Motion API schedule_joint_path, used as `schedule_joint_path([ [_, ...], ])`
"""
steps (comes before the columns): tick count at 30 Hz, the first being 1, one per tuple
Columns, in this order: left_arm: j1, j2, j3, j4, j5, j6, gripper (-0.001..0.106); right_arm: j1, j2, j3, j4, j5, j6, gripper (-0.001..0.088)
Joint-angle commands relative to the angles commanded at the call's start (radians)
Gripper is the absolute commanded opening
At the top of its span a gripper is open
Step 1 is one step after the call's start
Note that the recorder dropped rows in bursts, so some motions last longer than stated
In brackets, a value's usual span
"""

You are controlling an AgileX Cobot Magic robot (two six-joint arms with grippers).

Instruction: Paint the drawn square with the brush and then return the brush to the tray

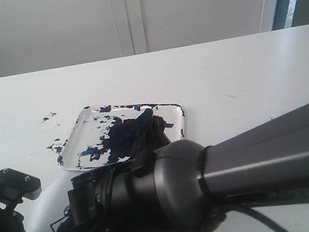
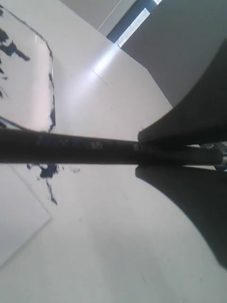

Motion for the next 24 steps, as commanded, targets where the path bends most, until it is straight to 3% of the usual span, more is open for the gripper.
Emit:
schedule_joint_path([
  [8, 0.000, 0.000, 0.000, 0.000, -0.021, 0.002, 0.075, 0.000, -0.001, 0.000, 0.066, 0.000, -0.016, 0.0000],
  [24, 0.000, 0.000, 0.000, 0.000, -0.022, 0.002, 0.075, 0.000, 0.106, -0.011, 0.064, 0.000, -0.026, 0.0000],
])
